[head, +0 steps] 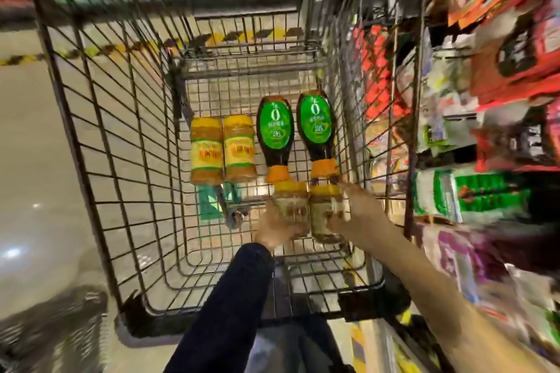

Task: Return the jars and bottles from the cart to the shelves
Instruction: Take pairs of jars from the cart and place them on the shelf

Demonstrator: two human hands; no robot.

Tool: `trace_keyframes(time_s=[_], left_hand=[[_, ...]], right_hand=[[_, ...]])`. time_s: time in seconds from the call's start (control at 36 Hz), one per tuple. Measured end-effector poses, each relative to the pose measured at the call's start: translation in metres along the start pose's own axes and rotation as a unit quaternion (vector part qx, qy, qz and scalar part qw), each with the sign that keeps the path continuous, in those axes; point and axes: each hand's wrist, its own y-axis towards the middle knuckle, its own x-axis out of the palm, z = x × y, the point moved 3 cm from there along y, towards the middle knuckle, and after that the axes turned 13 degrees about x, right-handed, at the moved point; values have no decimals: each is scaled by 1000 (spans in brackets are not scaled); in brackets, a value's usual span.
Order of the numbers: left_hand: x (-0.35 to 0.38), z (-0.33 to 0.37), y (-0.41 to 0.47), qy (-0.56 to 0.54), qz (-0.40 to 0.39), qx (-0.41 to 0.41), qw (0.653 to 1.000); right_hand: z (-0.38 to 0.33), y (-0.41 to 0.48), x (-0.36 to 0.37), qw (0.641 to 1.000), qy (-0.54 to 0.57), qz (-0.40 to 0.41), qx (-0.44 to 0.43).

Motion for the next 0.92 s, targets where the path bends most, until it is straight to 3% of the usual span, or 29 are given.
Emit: trace_keyframes(time_s=[0.11,0.36,0.5,0.75,0.92], left_hand=[[-8,13,-7,-5,-53,16,998],[-57,57,-54,-131,-61,10,989],[-81,72,-79,-136,-47,29,989],[-99,74,-96,-128,-37,45,990],[-100,74,-102,-117,-24,40,992]], right_hand=[[12,10,20,999,21,-12,30],[23,31,43,988,14,-22,152],[23,43,52,982,5,-7,190],[17,42,55,965,-162,42,204],[12,38,58,968,-184,57,159]])
